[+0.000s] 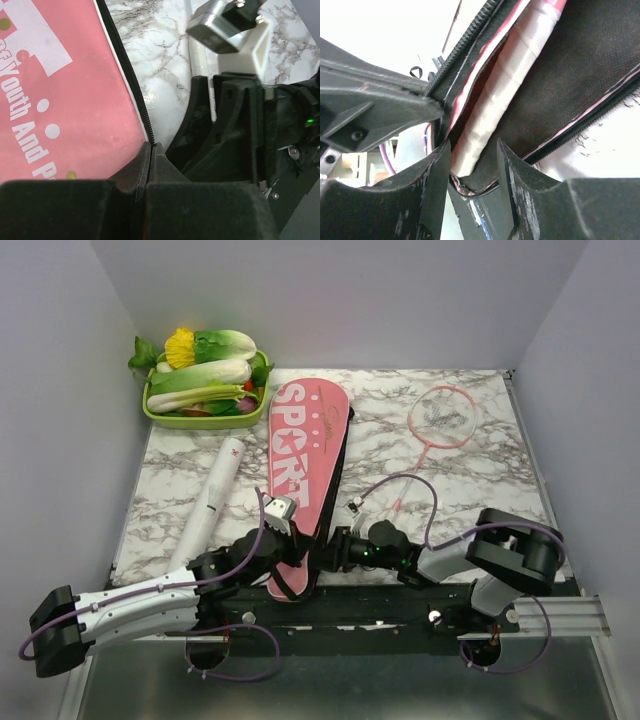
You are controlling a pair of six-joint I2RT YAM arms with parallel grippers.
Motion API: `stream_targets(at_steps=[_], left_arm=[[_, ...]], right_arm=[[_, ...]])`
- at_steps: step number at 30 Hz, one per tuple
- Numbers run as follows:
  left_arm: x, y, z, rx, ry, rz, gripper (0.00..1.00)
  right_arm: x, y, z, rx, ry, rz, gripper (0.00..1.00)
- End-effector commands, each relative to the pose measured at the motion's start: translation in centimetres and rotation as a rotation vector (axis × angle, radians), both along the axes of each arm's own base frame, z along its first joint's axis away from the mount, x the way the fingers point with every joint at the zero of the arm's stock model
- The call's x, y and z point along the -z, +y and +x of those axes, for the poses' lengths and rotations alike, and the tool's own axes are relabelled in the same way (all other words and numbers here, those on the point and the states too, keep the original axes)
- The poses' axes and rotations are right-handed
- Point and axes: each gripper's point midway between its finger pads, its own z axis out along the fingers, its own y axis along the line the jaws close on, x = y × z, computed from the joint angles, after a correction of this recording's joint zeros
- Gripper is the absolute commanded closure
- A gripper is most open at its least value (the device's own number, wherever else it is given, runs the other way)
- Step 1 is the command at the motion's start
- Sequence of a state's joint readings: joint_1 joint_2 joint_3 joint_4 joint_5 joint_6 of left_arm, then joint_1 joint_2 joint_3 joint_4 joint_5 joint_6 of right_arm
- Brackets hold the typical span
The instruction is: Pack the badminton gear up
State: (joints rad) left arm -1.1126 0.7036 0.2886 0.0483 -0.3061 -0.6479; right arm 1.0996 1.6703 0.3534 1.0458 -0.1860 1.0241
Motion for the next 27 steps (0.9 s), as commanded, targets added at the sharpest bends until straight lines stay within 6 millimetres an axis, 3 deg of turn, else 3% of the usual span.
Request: stream_targets(at_steps=[1, 5, 8, 9, 11, 13, 19, 22, 27], left_arm=[[-1.4, 0.6, 0.6, -0.037, -0.035, 0.001, 1.00], [-1.7, 0.6, 0.6, -0.037, -0.042, -0.003, 1.00], [-1.6, 0.5, 0.6, -0.032, -0.040, 0.004, 1.00], [-1.7, 0.4, 0.6, -0.028, -0.041, 0.003, 1.00], [-1.6, 0.3, 0.5, -0.025, -0.038, 0.003, 1.00], [-1.8, 0.2, 0.6, -0.020, -0.042, 0.000, 1.00], [-2.1, 0.1, 0.5, -0.014, -0.049, -0.005, 1.00], [-1.9, 0.1, 0.4, -0.009, -0.042, -0.009, 1.00], [-1.9, 0.0, 0.2, -0.002, -0.037, -0.029, 1.00]], right_arm=[[1.4, -2.6, 0.6, 0.073, -0.024, -0.158, 0.49], [1.4, -5.4, 1.8, 0.173, -0.036, -0.304, 0.45], [0.5, -8.6, 3.4, 0.302, -0.078, -0.443, 0.37], [1.1, -10.7, 3.9, 0.355, -0.085, -0.540, 0.35], [-0.6, -12.0, 5.1, 0.420, -0.110, -0.580, 0.28], [-0.1, -15.3, 6.4, 0.512, -0.104, -0.699, 0.23], [0.6, -21.6, 10.0, 0.717, -0.008, -0.809, 0.23], [1.0, -23.8, 11.9, 0.783, 0.028, -0.852, 0.23], [0.7, -25.6, 14.8, 0.854, 0.059, -0.900, 0.23]])
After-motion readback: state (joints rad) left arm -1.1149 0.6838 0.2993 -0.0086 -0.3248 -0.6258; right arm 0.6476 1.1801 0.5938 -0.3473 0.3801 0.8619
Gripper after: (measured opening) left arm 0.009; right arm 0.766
